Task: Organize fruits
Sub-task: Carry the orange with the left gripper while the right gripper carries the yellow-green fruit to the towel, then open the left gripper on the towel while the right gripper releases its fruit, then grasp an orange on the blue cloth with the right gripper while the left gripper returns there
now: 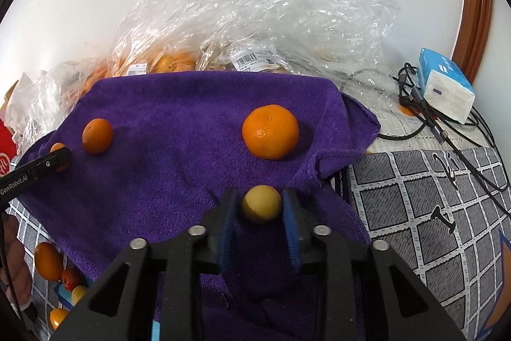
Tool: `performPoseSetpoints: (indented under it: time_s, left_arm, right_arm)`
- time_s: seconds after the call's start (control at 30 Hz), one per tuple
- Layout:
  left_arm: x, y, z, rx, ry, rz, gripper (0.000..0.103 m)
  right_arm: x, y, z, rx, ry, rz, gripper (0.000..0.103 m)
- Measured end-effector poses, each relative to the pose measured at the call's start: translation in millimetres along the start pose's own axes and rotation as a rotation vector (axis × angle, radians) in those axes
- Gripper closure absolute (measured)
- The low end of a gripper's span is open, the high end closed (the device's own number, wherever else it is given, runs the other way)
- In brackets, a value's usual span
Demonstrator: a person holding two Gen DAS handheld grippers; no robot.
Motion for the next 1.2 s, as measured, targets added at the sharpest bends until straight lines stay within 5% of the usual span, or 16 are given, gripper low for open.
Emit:
performPoseSetpoints:
  time_s: [0.17, 0.7, 0.87, 1.2]
  left_arm:
    - [2.1, 4.1, 2.0, -0.010, 0.000, 0.016, 0.060]
    - [23.2, 74.5, 18.1, -0.037, -0.034, 0.218, 0.055]
    - [9.0, 94.2, 31.7, -0.093, -0.046, 0.179, 0.055]
    - [-58.0, 125.5, 10.7, -0.009, -0.079, 0.124, 0.055]
  right_arm:
    - [2.2, 6.1, -1.7, -0.006, 0.003, 0.026, 0.048]
    - [4.0, 78.6, -4.7, -0.079, 0.019, 0.176, 0.045]
    - [-8.6, 109.4, 3.4, -0.071, -0.009, 0.159, 0.045]
    - [-53.4, 123.5, 4.5, 0.007, -0.004, 0.104, 0.052]
Point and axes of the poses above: each gripper's, at about its wrist camera, not at the fingertips, and y roughly against the way its jaws point, z to its right, x to its top, the point moved 4 cm from there along -y, roughly the way its jaws point, and after that the axes turned 14 degrees about -y, right-handed, at the moved point
